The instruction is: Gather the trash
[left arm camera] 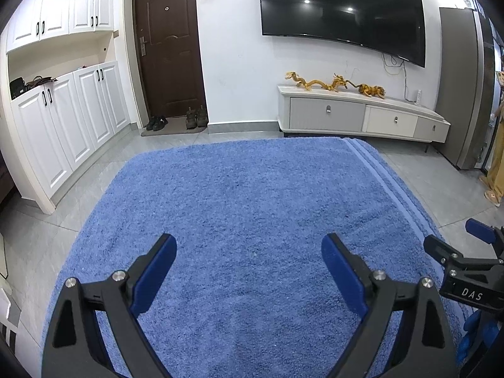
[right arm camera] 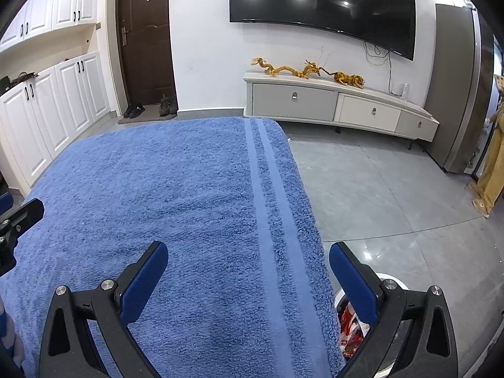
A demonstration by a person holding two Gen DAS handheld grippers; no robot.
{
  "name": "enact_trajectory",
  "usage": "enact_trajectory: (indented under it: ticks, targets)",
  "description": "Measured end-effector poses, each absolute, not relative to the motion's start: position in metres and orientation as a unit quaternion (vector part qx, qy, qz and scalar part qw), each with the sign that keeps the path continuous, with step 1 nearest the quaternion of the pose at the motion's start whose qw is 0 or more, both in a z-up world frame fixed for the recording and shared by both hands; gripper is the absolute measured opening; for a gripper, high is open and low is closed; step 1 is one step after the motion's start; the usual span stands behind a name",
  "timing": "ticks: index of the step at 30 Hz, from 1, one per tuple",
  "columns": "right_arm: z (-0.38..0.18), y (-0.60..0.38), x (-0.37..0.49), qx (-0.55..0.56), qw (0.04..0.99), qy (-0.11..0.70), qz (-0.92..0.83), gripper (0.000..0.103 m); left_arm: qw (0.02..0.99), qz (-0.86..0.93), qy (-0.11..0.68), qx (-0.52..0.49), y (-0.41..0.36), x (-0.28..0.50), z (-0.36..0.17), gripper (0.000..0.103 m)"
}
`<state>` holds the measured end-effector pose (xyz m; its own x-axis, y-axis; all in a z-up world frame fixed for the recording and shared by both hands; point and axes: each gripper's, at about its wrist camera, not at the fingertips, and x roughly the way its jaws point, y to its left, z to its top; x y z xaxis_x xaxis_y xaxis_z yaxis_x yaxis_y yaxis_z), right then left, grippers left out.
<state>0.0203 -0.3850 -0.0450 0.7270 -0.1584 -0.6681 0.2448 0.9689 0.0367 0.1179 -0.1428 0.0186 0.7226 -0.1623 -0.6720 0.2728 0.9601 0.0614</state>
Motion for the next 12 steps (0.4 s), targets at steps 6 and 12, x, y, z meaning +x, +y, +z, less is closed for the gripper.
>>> enact_trajectory:
  ticks: [6, 12]
  targets:
    - [-0.0447, -0.3839, 0.0184, 0.059, 0.928, 0.351, -0.108, 0.103, 0.923, -0.117, 0.36, 0.07, -0.1387, 0.1197, 0.0173, 0.093]
    - [-0.0431, -0.384, 0.0175, 0.058, 0.929, 0.348, -0.109, 0.103, 0.921, -0.112, 0.368, 0.061, -0.1341, 0.121, 0.0152, 0.093]
